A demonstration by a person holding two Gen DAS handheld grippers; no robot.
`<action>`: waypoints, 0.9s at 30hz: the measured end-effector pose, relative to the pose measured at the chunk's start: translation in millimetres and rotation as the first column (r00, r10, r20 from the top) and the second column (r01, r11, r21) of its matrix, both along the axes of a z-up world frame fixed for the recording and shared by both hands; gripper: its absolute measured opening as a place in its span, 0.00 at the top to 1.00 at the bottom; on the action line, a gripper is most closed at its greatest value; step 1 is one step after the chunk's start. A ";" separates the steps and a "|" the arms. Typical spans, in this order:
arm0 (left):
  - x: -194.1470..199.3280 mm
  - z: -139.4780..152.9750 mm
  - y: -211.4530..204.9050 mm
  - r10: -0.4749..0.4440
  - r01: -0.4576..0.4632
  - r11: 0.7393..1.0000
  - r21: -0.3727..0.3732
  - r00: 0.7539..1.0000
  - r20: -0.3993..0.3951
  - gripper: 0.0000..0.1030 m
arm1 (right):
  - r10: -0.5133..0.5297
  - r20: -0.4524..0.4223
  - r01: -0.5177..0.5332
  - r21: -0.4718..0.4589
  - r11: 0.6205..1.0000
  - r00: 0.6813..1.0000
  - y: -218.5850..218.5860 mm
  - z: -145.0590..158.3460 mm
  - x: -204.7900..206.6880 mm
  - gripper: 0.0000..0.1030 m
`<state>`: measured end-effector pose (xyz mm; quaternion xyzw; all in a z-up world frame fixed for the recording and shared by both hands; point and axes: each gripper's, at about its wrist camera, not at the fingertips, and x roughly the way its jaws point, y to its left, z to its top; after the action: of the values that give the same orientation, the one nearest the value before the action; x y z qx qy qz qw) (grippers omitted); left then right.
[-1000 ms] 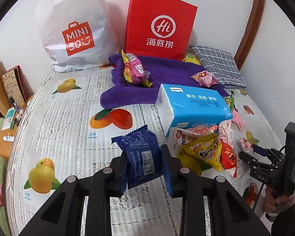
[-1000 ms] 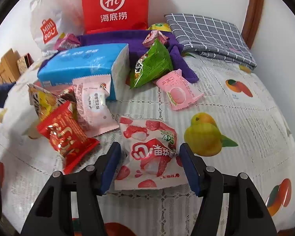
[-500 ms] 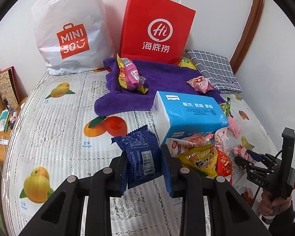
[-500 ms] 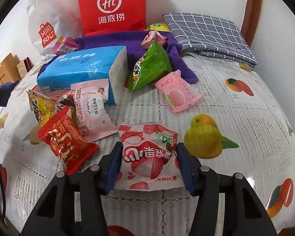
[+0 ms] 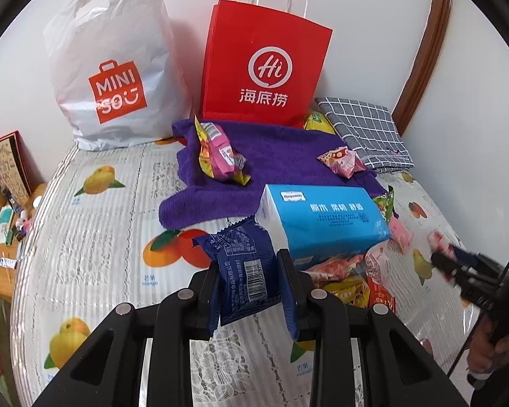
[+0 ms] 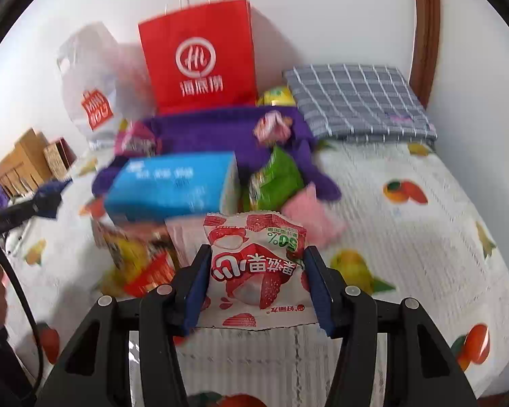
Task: Organize snacks
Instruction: 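Carry the blue packet and white-red strawberry bag toward the purple towel with both tools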
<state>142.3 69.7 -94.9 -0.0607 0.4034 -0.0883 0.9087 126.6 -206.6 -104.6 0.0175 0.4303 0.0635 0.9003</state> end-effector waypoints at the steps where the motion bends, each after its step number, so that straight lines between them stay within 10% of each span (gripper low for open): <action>1: 1.2 1.3 0.5 0.000 0.000 1.000 0.002 1.000 0.003 0.73 | -0.004 0.016 0.003 0.006 1.000 1.000 1.0 7.2 3.2 0.48; 27: 44.4 19.9 20.6 0.015 -0.016 0.999 0.028 1.000 0.023 0.73 | 0.038 0.096 -0.040 0.011 0.999 0.995 41.9 31.8 78.5 0.48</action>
<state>186.7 90.3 -75.0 -0.0501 0.3938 -0.0764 0.9146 205.1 -164.7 -72.7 0.0118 0.3865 0.0847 0.9183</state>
